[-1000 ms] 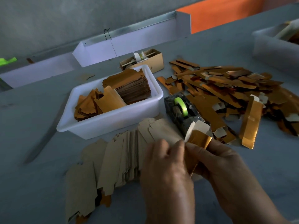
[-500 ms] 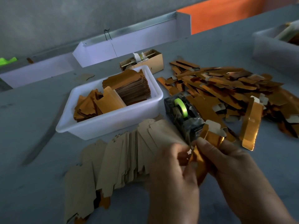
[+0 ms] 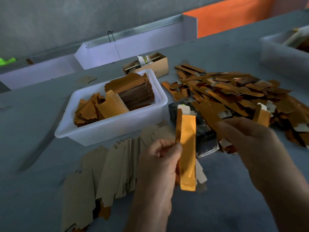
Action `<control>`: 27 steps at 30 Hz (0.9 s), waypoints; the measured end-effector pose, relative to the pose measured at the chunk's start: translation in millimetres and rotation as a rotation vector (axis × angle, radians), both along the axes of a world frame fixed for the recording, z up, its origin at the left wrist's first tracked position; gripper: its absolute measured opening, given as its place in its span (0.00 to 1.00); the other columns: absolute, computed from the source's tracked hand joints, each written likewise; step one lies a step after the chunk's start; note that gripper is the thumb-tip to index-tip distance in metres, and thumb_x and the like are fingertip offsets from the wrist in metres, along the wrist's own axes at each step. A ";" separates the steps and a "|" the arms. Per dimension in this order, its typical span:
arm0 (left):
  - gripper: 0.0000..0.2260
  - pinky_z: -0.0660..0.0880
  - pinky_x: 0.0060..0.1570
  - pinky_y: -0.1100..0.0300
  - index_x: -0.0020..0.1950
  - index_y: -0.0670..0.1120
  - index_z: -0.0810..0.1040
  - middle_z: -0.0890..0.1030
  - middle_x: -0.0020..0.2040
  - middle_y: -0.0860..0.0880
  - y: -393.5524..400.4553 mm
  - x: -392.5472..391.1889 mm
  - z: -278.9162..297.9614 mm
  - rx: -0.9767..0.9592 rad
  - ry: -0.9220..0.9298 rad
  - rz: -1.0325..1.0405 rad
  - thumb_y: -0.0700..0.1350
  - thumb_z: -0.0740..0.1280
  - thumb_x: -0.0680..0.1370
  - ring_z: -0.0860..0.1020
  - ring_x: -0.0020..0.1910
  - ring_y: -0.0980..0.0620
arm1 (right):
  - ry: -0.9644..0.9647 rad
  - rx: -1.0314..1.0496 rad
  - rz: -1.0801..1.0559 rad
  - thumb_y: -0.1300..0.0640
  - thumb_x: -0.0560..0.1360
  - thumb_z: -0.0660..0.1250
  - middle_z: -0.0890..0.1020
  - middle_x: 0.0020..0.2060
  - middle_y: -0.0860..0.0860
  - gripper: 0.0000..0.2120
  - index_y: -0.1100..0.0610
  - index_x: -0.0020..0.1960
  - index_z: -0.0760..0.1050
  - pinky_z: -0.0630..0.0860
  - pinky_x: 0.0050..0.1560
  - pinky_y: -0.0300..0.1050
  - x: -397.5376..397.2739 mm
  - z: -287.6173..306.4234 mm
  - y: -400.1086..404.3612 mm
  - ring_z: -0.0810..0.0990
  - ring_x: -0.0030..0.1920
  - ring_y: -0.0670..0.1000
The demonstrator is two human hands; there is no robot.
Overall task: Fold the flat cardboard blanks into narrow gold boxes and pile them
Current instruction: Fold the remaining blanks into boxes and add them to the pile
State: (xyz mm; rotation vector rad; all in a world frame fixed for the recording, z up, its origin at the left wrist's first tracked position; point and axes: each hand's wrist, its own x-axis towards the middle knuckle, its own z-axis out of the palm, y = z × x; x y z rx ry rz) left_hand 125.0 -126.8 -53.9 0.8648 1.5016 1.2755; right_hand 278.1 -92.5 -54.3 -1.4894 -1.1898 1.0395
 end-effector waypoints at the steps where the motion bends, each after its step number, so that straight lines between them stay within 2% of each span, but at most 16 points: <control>1: 0.06 0.67 0.22 0.72 0.38 0.48 0.80 0.78 0.29 0.55 2.7 -0.8 -1.8 0.012 0.015 0.030 0.41 0.69 0.75 0.74 0.25 0.64 | -0.013 -0.019 0.019 0.51 0.76 0.64 0.79 0.37 0.49 0.05 0.45 0.41 0.76 0.68 0.31 0.40 3.3 -2.6 7.9 0.76 0.36 0.49; 4: 0.04 0.68 0.24 0.72 0.39 0.49 0.79 0.79 0.31 0.55 7.0 0.3 -9.4 0.008 0.037 0.072 0.43 0.69 0.75 0.76 0.27 0.63 | -0.030 -0.095 0.113 0.53 0.76 0.64 0.78 0.36 0.50 0.06 0.46 0.41 0.76 0.68 0.31 0.39 5.3 -10.9 24.9 0.76 0.35 0.48; 8: 0.03 0.71 0.31 0.65 0.41 0.49 0.80 0.82 0.35 0.53 8.0 2.4 -17.5 -0.029 0.013 0.057 0.45 0.69 0.75 0.78 0.31 0.60 | -0.111 -0.078 0.198 0.50 0.74 0.67 0.78 0.24 0.43 0.04 0.48 0.41 0.77 0.65 0.20 0.28 2.9 -21.4 35.1 0.75 0.25 0.36; 10: 0.03 0.72 0.35 0.62 0.41 0.49 0.80 0.82 0.35 0.54 8.4 2.3 -19.1 -0.033 0.021 0.050 0.45 0.69 0.75 0.79 0.32 0.60 | -0.125 -0.068 0.209 0.51 0.73 0.68 0.78 0.23 0.40 0.04 0.49 0.41 0.78 0.64 0.20 0.27 -0.1 -23.3 36.7 0.75 0.25 0.35; 14: 0.02 0.72 0.35 0.62 0.43 0.50 0.80 0.82 0.35 0.55 8.2 2.7 -19.3 -0.043 0.044 0.027 0.45 0.69 0.75 0.79 0.32 0.61 | -0.176 -0.068 0.176 0.52 0.72 0.70 0.81 0.32 0.48 0.04 0.48 0.38 0.78 0.68 0.30 0.37 -4.7 -24.0 38.2 0.78 0.33 0.46; 18: 0.02 0.74 0.36 0.60 0.44 0.49 0.81 0.83 0.38 0.52 7.0 2.6 -20.7 -0.049 0.051 0.013 0.46 0.69 0.75 0.80 0.35 0.58 | -0.193 -0.074 0.189 0.54 0.73 0.70 0.82 0.35 0.52 0.05 0.50 0.38 0.78 0.73 0.35 0.44 -7.3 -21.1 40.8 0.80 0.38 0.54; 21: 0.02 0.75 0.38 0.59 0.44 0.50 0.81 0.83 0.39 0.51 6.3 2.8 -20.9 -0.048 0.051 0.018 0.46 0.69 0.76 0.81 0.36 0.55 | -0.175 -0.028 0.179 0.57 0.74 0.69 0.81 0.36 0.52 0.06 0.49 0.38 0.78 0.75 0.36 0.44 -10.8 -19.9 40.2 0.81 0.40 0.53; 23: 0.02 0.75 0.38 0.57 0.44 0.49 0.81 0.83 0.39 0.49 5.8 3.1 -20.9 -0.044 0.053 0.012 0.46 0.70 0.75 0.81 0.37 0.53 | -0.046 0.011 0.124 0.56 0.73 0.69 0.80 0.40 0.50 0.07 0.47 0.37 0.77 0.73 0.35 0.41 -12.0 -19.5 36.4 0.80 0.41 0.51; 25: 0.02 0.74 0.37 0.58 0.43 0.49 0.81 0.83 0.39 0.49 5.5 2.9 -21.7 -0.036 0.053 0.009 0.46 0.70 0.75 0.80 0.36 0.54 | 0.071 0.041 0.072 0.54 0.73 0.68 0.78 0.47 0.50 0.06 0.46 0.38 0.78 0.70 0.39 0.42 -10.6 -19.5 31.5 0.78 0.46 0.52; 27: 0.02 0.72 0.35 0.59 0.43 0.49 0.81 0.83 0.38 0.50 5.9 2.6 -22.0 -0.029 0.048 0.010 0.46 0.70 0.75 0.79 0.35 0.55 | 0.026 0.069 0.040 0.52 0.72 0.68 0.76 0.50 0.47 0.04 0.46 0.39 0.78 0.69 0.42 0.43 -7.5 -22.0 25.2 0.75 0.48 0.51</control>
